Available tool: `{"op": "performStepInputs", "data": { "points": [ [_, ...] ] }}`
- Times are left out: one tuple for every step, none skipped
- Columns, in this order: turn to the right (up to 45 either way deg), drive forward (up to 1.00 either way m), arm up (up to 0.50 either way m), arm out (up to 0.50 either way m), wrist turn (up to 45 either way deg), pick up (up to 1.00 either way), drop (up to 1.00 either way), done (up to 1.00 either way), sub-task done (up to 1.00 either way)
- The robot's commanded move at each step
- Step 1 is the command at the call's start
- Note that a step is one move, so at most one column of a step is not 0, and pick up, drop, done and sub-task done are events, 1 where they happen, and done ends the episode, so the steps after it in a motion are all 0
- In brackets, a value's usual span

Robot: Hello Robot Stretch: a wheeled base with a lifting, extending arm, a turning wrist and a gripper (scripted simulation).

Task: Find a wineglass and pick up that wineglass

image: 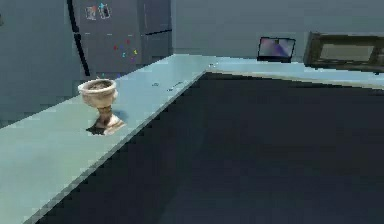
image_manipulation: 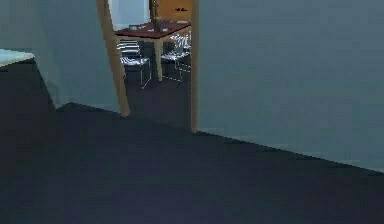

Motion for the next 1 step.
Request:
{"op": "performStepInputs", "data": {
  "points": [
    [0.0,0.85,0.00,0.00,0.0,0.00,0.00,0.00,0.00]
  ]
}}
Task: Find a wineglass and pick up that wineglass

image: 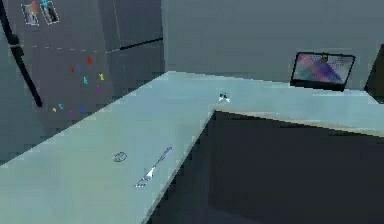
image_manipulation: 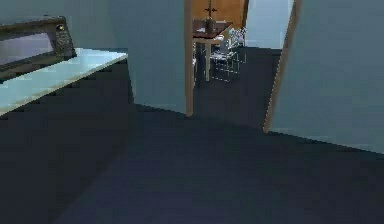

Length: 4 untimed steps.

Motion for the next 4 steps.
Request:
{"op": "performStepInputs", "data": {
  "points": [
    [-45.0,0.00,0.00,0.00,0.0,0.00,0.00,0.00,0.00],
    [-45.0,0.00,0.00,0.00,0.0,0.00,0.00,0.00,0.00],
    [-45.0,0.00,0.00,0.00,0.0,0.00,0.00,0.00,0.00],
    [-30.0,0.00,0.00,0.00,0.0,0.00,0.00,0.00,0.00]
  ]
}}
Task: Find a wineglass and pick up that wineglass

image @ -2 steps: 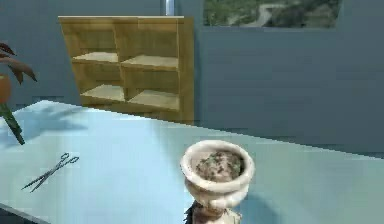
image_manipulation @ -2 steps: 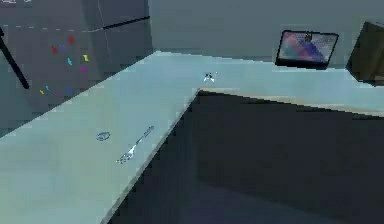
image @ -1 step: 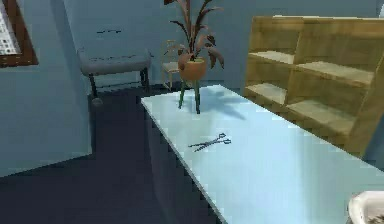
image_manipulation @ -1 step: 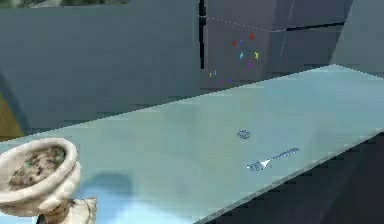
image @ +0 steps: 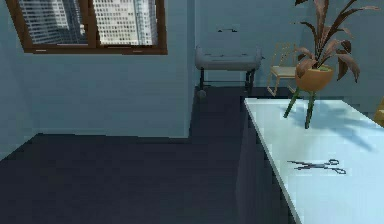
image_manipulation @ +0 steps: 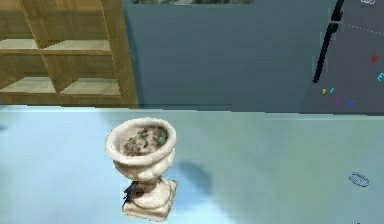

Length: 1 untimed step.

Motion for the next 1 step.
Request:
{"op": "performStepInputs", "data": {
  "points": [
    [0.0,0.00,0.50,0.00,0.0,0.00,0.00,0.00,0.00]
  ]
}}
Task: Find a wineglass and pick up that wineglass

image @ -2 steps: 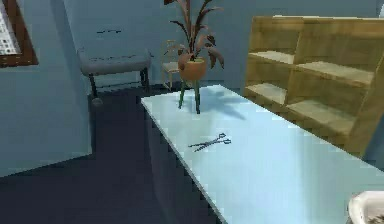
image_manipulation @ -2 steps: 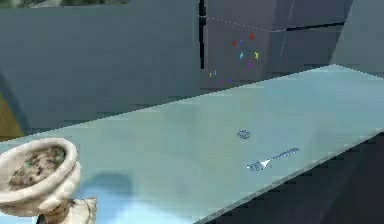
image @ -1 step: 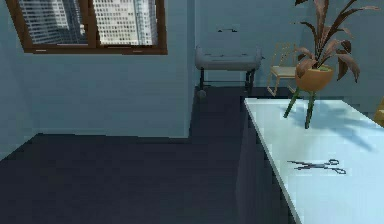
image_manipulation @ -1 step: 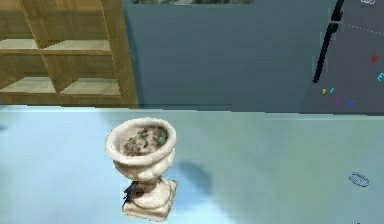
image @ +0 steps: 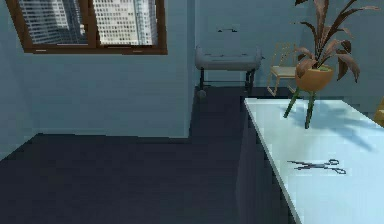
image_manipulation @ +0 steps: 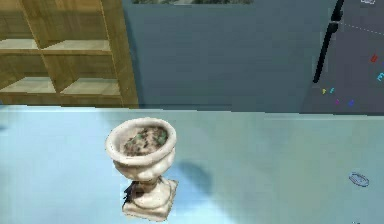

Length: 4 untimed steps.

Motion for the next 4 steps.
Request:
{"op": "performStepInputs", "data": {
  "points": [
    [0.0,0.00,0.38,0.00,0.0,0.00,0.00,0.00,0.00],
    [0.0,0.00,0.00,0.00,45.0,0.00,0.00,0.00,0.00],
    [0.0,0.00,0.00,0.00,45.0,0.00,0.00,0.00,0.00],
    [0.0,0.00,0.00,0.00,45.0,0.00,0.00,0.00,0.00]
  ]
}}
